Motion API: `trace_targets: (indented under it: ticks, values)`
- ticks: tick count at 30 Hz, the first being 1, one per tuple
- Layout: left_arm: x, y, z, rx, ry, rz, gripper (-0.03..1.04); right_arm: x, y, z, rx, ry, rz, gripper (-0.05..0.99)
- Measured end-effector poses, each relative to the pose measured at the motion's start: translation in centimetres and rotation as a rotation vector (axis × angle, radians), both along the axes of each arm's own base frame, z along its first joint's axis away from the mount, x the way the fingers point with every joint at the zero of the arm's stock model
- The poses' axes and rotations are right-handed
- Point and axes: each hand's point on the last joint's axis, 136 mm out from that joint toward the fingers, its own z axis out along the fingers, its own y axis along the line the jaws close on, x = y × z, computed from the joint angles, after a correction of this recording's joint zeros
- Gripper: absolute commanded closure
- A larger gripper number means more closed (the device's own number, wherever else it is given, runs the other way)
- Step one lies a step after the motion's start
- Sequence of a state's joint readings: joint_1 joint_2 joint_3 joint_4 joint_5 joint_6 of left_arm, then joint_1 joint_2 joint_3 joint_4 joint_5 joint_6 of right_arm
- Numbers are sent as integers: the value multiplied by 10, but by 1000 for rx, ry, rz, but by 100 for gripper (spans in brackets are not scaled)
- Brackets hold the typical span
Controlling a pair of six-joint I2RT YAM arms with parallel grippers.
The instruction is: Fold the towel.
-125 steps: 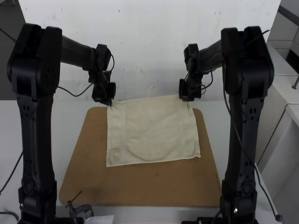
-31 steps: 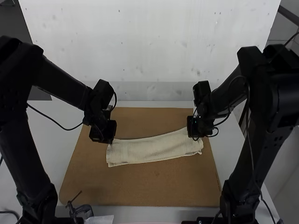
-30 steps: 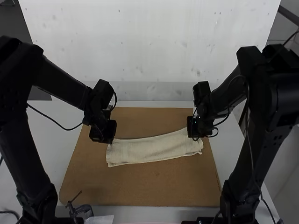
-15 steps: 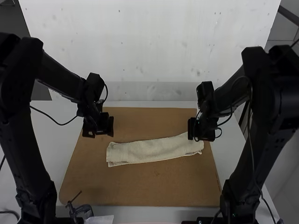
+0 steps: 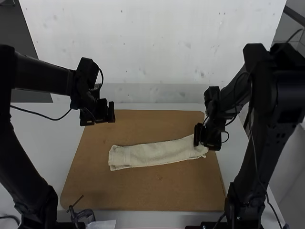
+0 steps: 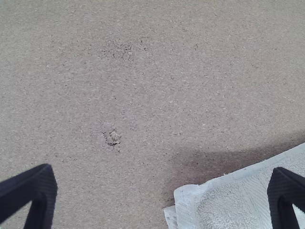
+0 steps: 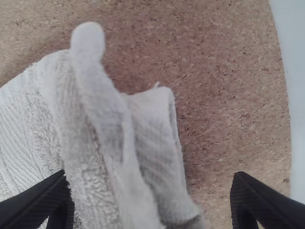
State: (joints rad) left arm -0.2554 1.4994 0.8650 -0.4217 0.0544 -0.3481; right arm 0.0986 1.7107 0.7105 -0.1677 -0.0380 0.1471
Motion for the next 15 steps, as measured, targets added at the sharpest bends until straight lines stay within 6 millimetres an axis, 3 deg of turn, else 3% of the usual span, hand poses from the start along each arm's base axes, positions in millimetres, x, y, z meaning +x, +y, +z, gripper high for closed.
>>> trace_targets:
  ticks: [2,3,5,7,11,15]
  values:
    - [-2,1,-2,3,5,-2,2,-1,-1,-9,-2,32,-15,27]
    - [-4,1,-4,4,10,-3,2,0,-1,-9,1,36,-23,34]
    - [-6,1,-6,5,19,-4,2,1,-2,-10,1,45,-40,60]
    - [-8,2,-8,7,22,-7,2,2,-6,-11,-13,49,-60,77]
    - [-6,4,-2,5,2,-5,2,7,3,-11,26,44,-59,92]
    - [-4,8,10,-3,-34,5,2,7,5,-11,35,49,-61,92]
